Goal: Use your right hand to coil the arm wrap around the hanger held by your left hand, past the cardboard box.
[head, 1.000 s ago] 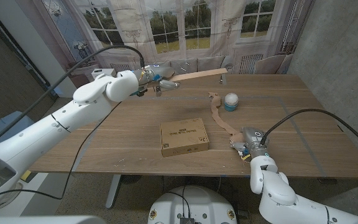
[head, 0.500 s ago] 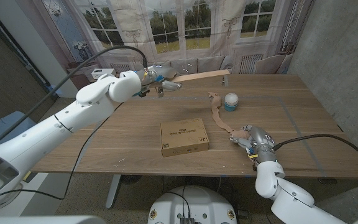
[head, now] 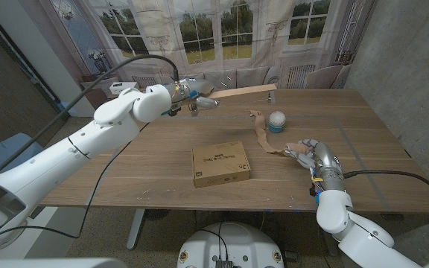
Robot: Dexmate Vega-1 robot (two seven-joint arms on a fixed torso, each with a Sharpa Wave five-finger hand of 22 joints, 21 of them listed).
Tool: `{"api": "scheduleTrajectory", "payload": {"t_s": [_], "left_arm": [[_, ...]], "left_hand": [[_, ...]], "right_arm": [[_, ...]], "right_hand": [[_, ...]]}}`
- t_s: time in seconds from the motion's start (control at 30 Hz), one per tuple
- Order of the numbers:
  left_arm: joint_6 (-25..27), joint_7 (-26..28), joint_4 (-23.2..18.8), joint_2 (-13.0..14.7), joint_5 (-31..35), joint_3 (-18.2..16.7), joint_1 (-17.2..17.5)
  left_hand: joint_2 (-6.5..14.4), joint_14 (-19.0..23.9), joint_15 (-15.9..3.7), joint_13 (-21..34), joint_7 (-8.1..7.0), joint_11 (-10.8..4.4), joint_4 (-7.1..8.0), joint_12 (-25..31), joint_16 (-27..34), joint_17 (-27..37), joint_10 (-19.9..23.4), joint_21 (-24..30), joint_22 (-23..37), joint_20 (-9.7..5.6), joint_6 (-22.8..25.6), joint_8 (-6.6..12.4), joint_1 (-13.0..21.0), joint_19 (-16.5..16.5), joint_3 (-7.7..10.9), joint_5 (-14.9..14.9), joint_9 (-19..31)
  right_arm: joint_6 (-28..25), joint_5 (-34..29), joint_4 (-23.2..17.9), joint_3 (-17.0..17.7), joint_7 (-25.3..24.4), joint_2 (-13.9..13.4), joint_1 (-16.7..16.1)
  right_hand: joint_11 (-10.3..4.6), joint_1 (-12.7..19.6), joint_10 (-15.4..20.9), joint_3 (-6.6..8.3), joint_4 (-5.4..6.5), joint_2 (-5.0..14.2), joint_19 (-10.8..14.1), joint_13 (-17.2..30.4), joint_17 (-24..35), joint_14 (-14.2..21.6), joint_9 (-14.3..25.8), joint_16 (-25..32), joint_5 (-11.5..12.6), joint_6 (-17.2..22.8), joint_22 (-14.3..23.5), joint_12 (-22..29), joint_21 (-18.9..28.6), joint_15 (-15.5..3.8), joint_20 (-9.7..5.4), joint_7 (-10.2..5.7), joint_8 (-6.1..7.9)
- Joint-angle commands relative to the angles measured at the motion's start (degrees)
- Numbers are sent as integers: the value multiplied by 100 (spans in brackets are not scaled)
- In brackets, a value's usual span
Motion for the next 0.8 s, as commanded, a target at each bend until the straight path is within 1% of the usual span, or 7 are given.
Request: {"api": "scheduleTrajectory", "payload": {"t_s": [0.03, 0.17, 0.27, 0.5, 0.57, 0.7, 0.8], "left_arm": [[12, -106, 43, -100, 530, 251, -171], [-14, -111, 60, -148, 676, 284, -194], [-42, -113, 79, -176, 701, 276, -188], [-74, -1, 106, -224, 1120, 360, -167], [-102, 60, 121, -244, 1200, 362, -152], [-139, 159, 131, -270, 1397, 370, -122], [-177, 238, 149, -288, 1490, 357, -94]], "left_hand": [[6, -77, 5, 12, -32, 8, 142, 37, -13, -13, -20, 51, 0, -201, 11, 33, -105, -40, 183, 9, -16], [-15, -51, -20, 11, -39, -2, 142, 38, 25, 37, -27, 70, 11, -193, -2, 60, -119, -55, 202, 31, -16], [-22, -62, 0, 11, -48, 0, 142, 42, -17, -19, -13, 48, -46, -195, -18, 70, -127, -40, 217, 46, -26], [-36, -59, 2, 11, -63, -19, 142, 39, -22, -20, -26, 80, -23, -199, -16, 90, -142, -61, 241, 67, -63], [-42, -49, -25, 11, -50, -16, 144, 39, 14, 34, -28, 91, -13, -196, -19, 101, -148, -63, 248, 74, -64], [-48, -68, 1, 11, -55, -25, 145, 37, -21, -7, -36, 90, -25, -198, -35, 117, -159, -74, 258, 84, -66], [-54, -49, -17, 10, -57, -26, 147, 39, 5, 30, -35, 87, -50, -203, -7, 133, -170, -62, 269, 94, -97]], "right_arm": [[1242, 301, 160, 425, -310, 287, -223], [1709, 396, 260, 513, -325, 411, -247], [1958, 432, 289, 572, -310, 478, -273], [2193, 352, 198, 715, -272, 559, -340], [2284, 342, 174, 772, -257, 587, -363], [2489, 297, 113, 916, -274, 667, -429], [2708, 259, 64, 1042, -301, 751, -484]], "right_hand": [[-906, 2123, 1082, 38, 81, 2098, -66, 109, 95, -52, 81, 40, 53, 1471, 13, 100, 89, -372, -23, 37, 31], [-925, 2146, 1069, 13, 79, 2088, -94, 198, 158, -50, 142, 68, 63, 1485, 15, 148, 155, -377, -27, 56, 54], [-921, 2148, 1077, -8, 90, 2083, -117, 260, 209, -59, 189, 86, 71, 1499, 16, 187, 204, -373, -34, 59, 74], [-924, 2175, 1067, -49, 97, 2082, -181, 314, 293, -90, 289, 114, 92, 1512, 15, 210, 303, -370, -43, 75, 107], [-917, 2183, 1065, -65, 102, 2086, -199, 331, 324, -77, 324, 136, 100, 1511, 13, 217, 338, -371, -42, 72, 115], [-913, 2202, 1074, -90, 102, 2085, -231, 338, 345, -81, 378, 146, 112, 1499, 8, 220, 393, -373, -36, 81, 124], [-919, 2214, 1082, -107, 108, 2085, -247, 353, 384, -89, 426, 158, 121, 1501, 1, 229, 446, -375, -31, 86, 136]]}}
